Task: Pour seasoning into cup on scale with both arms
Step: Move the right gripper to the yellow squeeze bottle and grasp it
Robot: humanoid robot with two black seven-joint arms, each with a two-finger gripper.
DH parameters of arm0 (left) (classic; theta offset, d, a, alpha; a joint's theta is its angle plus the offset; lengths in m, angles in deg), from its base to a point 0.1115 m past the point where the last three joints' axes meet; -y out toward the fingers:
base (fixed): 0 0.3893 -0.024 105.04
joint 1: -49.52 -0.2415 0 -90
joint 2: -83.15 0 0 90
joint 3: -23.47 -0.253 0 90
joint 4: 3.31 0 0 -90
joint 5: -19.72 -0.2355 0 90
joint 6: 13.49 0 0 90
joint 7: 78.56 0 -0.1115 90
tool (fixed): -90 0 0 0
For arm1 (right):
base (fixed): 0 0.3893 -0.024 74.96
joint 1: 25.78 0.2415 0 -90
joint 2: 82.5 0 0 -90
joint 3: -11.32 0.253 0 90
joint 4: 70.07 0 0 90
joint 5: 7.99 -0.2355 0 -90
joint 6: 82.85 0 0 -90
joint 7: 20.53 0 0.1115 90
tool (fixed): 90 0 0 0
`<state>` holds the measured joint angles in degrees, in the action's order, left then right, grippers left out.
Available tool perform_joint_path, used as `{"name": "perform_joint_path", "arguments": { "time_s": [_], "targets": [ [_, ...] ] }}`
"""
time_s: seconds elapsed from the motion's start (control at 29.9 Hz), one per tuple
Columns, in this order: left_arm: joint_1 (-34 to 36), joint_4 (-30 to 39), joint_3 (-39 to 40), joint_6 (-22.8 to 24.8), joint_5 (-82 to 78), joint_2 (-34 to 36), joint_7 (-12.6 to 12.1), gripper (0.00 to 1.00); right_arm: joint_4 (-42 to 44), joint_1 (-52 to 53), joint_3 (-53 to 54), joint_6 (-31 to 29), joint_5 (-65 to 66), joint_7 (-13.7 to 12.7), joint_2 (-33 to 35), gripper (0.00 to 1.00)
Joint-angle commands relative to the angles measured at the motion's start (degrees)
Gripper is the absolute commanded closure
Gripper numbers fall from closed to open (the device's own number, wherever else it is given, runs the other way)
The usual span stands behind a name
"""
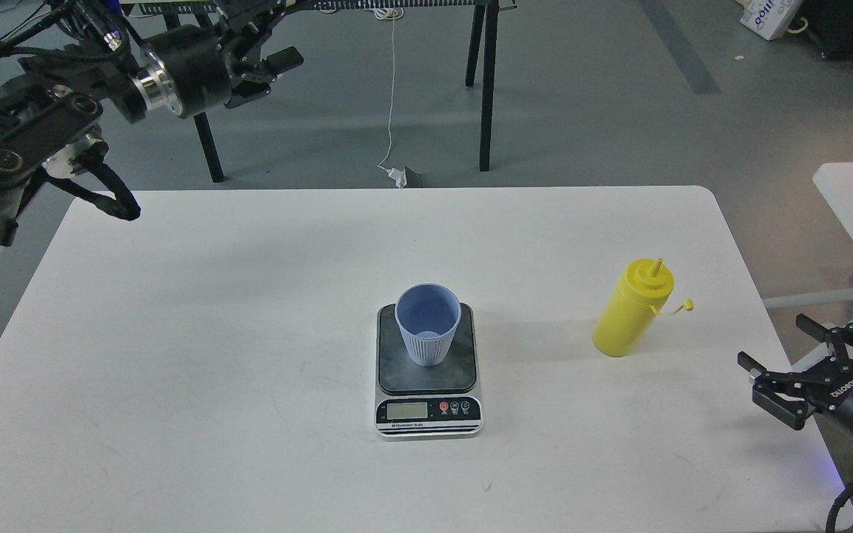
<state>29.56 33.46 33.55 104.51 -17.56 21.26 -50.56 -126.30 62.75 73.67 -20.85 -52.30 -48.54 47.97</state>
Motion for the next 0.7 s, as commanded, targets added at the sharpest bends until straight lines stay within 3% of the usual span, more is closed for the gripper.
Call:
{"name": "perform_joint_path", "arguments": {
  "time_s": [0.0,0.23,0.67],
  "targets": [
    [-0.87,-0.04,-0.07,0.00,-0.07,-0.25,0.01,0.01,0.33,0.24,0.05,0.00,3.96,0.01,-4.42,0.01],
    [-1.48,-0.04,-0.15,0.00,0.02,0.28,0.01,0.01,6.56,4.45,-0.04,0.00,10.12,0.01,-12.25,0.01],
    [-3.06,0.05,-0.15,0.00,-0.07,0.81,0.01,0.01,15.36,10.87,-0.13,0.00,15.92,0.01,-20.34,0.01]
  ]
}}
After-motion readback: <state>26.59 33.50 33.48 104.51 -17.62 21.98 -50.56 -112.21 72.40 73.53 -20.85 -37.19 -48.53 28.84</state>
